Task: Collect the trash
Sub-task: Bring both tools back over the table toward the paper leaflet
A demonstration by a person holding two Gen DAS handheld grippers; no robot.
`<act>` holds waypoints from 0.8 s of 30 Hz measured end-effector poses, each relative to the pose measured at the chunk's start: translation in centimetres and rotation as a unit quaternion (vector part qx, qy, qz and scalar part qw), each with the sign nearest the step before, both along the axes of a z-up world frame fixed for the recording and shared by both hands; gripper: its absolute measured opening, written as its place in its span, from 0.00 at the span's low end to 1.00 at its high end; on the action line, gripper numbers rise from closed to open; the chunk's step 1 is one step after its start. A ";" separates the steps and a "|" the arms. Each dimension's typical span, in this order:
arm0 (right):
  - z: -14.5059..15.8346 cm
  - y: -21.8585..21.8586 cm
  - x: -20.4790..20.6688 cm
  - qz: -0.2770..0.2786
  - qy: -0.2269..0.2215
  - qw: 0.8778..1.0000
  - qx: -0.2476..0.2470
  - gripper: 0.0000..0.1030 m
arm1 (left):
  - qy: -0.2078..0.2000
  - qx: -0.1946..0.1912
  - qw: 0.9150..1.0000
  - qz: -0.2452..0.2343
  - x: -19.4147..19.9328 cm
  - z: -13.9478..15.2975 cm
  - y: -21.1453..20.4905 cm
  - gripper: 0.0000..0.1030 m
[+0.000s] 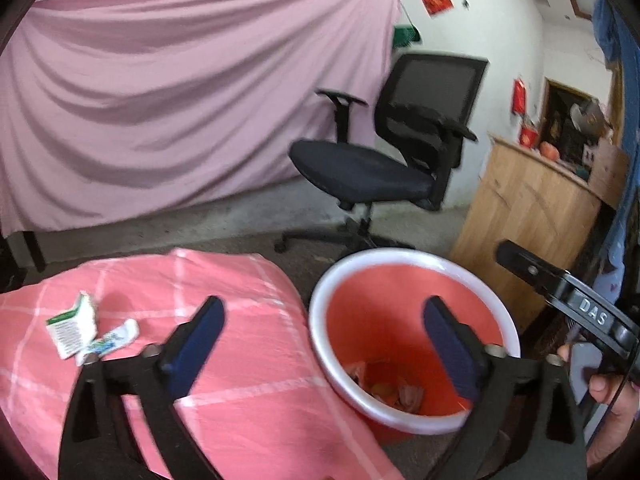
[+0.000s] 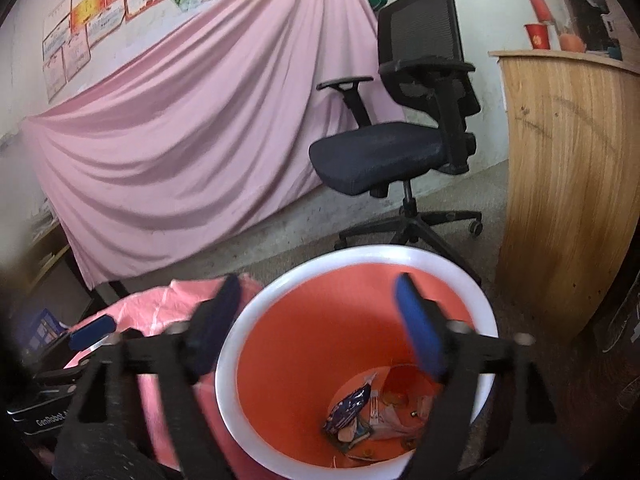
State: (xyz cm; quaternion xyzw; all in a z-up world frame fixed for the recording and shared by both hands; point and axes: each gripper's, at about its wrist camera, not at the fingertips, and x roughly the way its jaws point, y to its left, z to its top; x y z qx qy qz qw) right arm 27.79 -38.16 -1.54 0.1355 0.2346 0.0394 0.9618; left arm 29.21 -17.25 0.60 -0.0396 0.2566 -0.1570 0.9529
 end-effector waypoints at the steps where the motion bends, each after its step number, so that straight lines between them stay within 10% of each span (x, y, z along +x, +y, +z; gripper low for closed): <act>1: 0.2 0.0 -0.1 -0.002 -0.007 1.000 -0.001 1.00 | -0.015 -0.010 1.000 0.006 -0.4 0.3 0.6 0.98; 24: 5.9 9.8 -2.9 0.062 -0.199 0.978 -0.010 1.00 | -0.154 -0.013 0.976 0.154 -6.0 4.0 11.9 0.98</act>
